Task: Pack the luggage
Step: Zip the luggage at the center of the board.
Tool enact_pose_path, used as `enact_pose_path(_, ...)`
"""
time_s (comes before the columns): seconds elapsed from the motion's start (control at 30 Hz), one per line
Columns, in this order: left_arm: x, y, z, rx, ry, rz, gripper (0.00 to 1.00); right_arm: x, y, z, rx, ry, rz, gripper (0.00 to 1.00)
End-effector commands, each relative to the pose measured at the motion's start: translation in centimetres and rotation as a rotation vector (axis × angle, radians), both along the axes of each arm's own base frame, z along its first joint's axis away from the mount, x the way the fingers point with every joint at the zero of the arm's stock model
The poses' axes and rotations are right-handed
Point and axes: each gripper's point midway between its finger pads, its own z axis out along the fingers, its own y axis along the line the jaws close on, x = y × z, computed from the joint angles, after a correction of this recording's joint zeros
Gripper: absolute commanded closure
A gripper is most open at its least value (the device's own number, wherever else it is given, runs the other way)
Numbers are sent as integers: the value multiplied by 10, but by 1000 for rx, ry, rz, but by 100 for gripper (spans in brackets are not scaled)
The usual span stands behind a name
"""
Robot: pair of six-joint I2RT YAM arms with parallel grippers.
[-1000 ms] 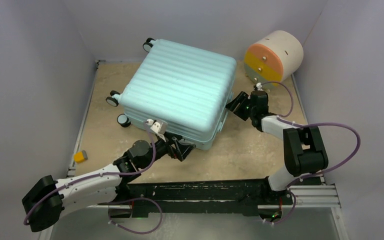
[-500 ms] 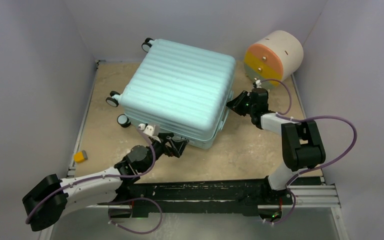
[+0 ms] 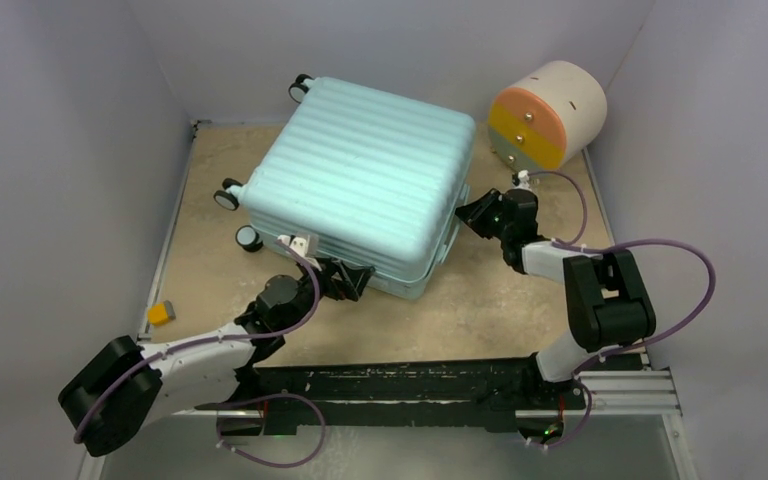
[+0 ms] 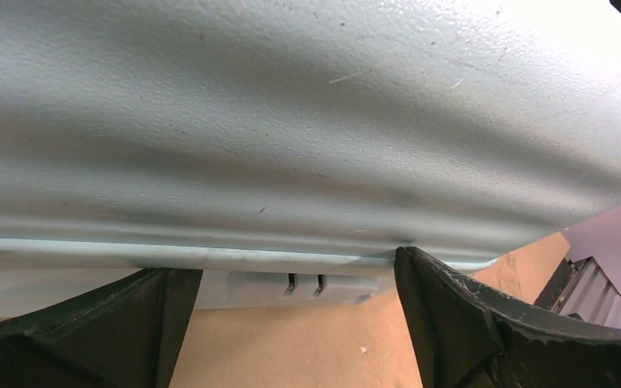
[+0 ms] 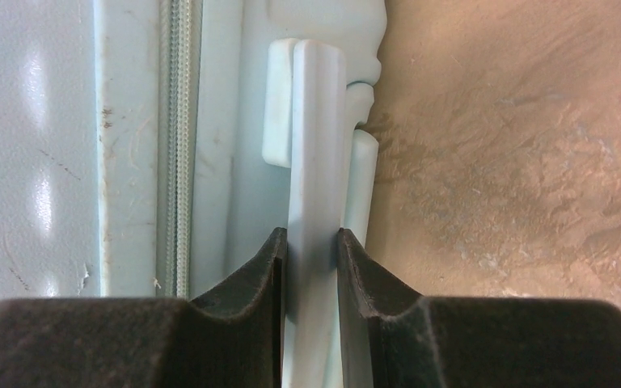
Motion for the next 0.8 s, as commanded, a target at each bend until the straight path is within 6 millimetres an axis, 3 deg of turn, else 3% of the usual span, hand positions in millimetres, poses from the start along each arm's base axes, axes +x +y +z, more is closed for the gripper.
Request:
enact_pose_path(0.0,24,1,36,-65,-87,19,4,-59,5,-59,13,230,28,100)
enact_pose_path(0.4,70,-13,62,-119,-110,-20,4,-71,60,-55,126,307,-19,100)
enact_pose_path(0.57,48,-6,73,-84,-90,-47,4,-71,61,-47,127,298,-19,100)
enact_pose_path(0.77,-14,-19,58,-23,28,-208,5,-85,61,-43,112,280,31,100)
